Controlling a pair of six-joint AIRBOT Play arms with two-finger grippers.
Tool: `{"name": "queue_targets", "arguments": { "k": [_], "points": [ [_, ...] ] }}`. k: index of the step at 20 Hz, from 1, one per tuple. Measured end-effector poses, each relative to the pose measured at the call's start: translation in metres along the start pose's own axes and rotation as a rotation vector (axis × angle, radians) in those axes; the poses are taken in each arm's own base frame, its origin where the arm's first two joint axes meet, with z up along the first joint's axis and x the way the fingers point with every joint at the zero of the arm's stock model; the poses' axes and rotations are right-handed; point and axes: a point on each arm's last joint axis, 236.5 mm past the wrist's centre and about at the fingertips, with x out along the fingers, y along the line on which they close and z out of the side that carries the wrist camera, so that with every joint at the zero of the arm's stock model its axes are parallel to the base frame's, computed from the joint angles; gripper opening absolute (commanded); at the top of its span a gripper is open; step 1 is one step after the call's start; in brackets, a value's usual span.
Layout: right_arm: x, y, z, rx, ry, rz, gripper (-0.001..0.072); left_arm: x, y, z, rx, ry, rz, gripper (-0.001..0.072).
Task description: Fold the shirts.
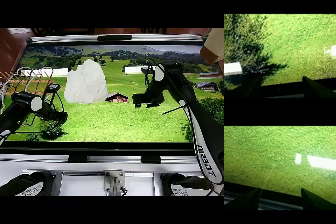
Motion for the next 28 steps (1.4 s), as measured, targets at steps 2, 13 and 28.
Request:
{"name": "queue_targets", "arguments": {
  "k": [2, 13, 28],
  "points": [
    [0.0, 0.0, 0.0, 0.0, 0.0, 0.0, 0.0601, 0.0, 0.0, 0.0, 0.0, 0.0, 0.0, 0.058],
    [0.0, 0.0, 0.0, 0.0, 0.0, 0.0, 0.0601, 0.0, 0.0, 0.0, 0.0, 0.0, 0.0, 0.0581],
    [-0.003, 0.012, 0.034, -0.003, -0.146, 0.051, 0.0601, 0.016, -0.022, 0.039, -0.17, -0.126, -0.097, 0.0691]
  ]
}}
